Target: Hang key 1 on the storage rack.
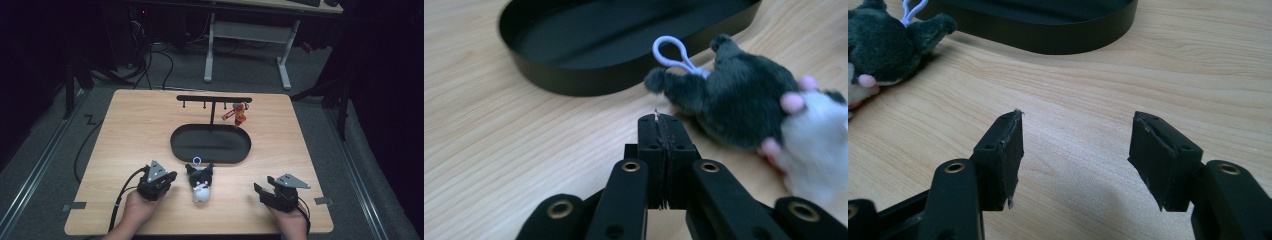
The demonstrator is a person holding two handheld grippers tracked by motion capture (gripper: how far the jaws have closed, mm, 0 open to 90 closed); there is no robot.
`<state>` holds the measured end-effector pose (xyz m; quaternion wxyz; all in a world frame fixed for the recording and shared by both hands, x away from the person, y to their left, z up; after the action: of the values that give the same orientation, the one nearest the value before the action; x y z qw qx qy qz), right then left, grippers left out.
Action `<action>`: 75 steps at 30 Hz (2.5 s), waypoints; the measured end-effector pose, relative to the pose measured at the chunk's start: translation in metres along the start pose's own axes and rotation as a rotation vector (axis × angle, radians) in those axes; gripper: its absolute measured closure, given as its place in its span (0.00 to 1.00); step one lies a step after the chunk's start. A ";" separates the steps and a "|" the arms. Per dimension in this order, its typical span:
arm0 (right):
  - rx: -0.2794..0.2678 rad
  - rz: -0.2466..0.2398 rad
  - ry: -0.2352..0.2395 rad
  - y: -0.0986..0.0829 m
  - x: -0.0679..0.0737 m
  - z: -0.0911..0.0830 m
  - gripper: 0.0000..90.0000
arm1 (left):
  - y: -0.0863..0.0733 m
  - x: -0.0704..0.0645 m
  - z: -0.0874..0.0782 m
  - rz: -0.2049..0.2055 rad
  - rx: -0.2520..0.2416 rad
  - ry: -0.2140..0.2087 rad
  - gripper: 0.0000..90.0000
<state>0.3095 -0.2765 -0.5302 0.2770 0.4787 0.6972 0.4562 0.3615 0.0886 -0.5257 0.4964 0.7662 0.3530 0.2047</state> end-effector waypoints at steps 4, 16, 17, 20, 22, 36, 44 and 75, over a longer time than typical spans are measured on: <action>0.005 0.007 0.004 0.000 -0.002 0.003 0.43 | -0.001 -0.022 0.027 0.022 0.064 -0.041 1.00; 0.016 0.015 0.006 -0.001 -0.008 0.005 0.44 | 0.003 -0.105 0.044 0.092 0.087 -0.245 0.95; 0.014 0.018 0.005 -0.001 -0.008 0.005 0.44 | 0.004 -0.108 0.044 0.092 0.086 -0.254 0.95; 0.008 0.019 0.006 -0.001 -0.009 0.004 0.44 | 0.000 -0.117 0.040 0.089 0.091 -0.285 0.93; 0.010 0.022 0.007 -0.001 -0.009 0.004 0.44 | -0.003 -0.124 0.036 0.100 0.093 -0.300 0.93; 0.004 0.042 -0.011 -0.001 -0.016 0.001 0.44 | 0.010 -0.153 0.053 0.173 0.070 -0.365 0.89; 0.017 0.044 -0.014 -0.003 -0.016 0.001 0.43 | 0.003 -0.062 0.014 0.141 0.032 -0.206 0.68; 0.295 -0.061 -0.128 0.003 -0.004 0.007 0.42 | -0.028 0.056 -0.036 0.152 0.001 0.038 0.44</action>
<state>0.3187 -0.2775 -0.5305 0.2611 0.5209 0.7517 0.3089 0.3654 0.1597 -0.5373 0.4721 0.7871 0.3033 0.2561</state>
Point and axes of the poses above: each handheld gripper's, and its own axes: z roughly forward along the jaws, y roughly out of its top, x roughly to its left, the point moved 3 cm from there along z, roughly forward along the jaws, and after that the axes turned 12 degrees about -x, right-handed, at the moved point
